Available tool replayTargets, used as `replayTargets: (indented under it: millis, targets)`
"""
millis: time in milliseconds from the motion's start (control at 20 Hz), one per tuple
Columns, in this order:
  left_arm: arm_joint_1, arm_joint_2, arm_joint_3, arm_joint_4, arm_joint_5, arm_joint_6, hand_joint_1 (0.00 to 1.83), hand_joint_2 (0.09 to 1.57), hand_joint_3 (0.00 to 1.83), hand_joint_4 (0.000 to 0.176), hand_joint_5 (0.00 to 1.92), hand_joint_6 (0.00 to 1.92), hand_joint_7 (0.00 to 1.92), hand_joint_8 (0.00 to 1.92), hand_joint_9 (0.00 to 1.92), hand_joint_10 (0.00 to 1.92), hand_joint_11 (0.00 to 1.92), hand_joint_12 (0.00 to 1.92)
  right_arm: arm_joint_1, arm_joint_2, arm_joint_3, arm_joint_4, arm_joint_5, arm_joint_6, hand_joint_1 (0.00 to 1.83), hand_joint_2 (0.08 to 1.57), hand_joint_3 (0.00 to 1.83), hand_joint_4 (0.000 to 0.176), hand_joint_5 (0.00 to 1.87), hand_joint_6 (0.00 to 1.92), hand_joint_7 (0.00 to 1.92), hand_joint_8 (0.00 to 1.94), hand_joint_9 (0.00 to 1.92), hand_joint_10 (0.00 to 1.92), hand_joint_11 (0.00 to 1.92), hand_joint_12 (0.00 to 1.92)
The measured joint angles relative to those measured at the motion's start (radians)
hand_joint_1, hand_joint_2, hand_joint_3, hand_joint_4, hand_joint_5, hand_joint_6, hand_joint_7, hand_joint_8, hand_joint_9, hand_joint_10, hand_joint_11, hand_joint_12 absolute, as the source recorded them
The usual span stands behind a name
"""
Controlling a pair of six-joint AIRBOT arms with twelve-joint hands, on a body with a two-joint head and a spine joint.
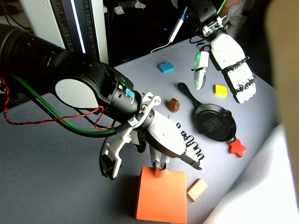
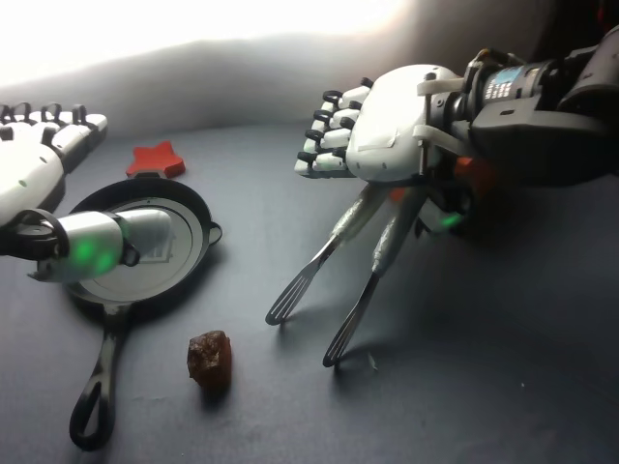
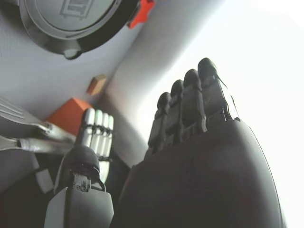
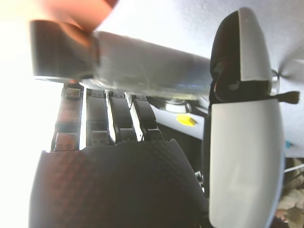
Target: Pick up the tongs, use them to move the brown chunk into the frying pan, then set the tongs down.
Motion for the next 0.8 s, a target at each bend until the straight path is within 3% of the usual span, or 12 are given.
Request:
replayTargets:
  millis: [650,750,800]
  targets:
    - [0.000,0.006,0.013,-0.053,-0.042,0.027,0.00,1.18,0.00,0.000,0.03,0.00,0.04,0.00,0.04,0.00,0.00,0.21,-0.051,-0.018,0.015,-0.001,0.034,-0.024,1.06,0.91,0.01,0.000,0.02,0.01,0.04,0.01,0.04,0.02,0.04,0.02]
    - [0.000,0.006,0.013,-0.053,-0.045,0.027,0.00,1.18,0.00,0.000,0.02,0.00,0.04,0.00,0.03,0.00,0.00,0.21,-0.051,-0.018,0.015,0.000,0.034,-0.026,1.07,0.91,0.00,0.000,0.12,0.02,0.16,0.01,0.15,0.03,0.00,0.52]
    - [0.000,0.006,0.011,-0.053,-0.053,0.027,0.00,1.18,0.00,0.000,0.03,0.00,0.04,0.00,0.03,0.00,0.00,0.23,-0.051,-0.020,0.015,-0.001,0.035,-0.034,1.06,0.92,0.00,0.000,0.17,0.03,0.20,0.02,0.18,0.03,0.00,0.66]
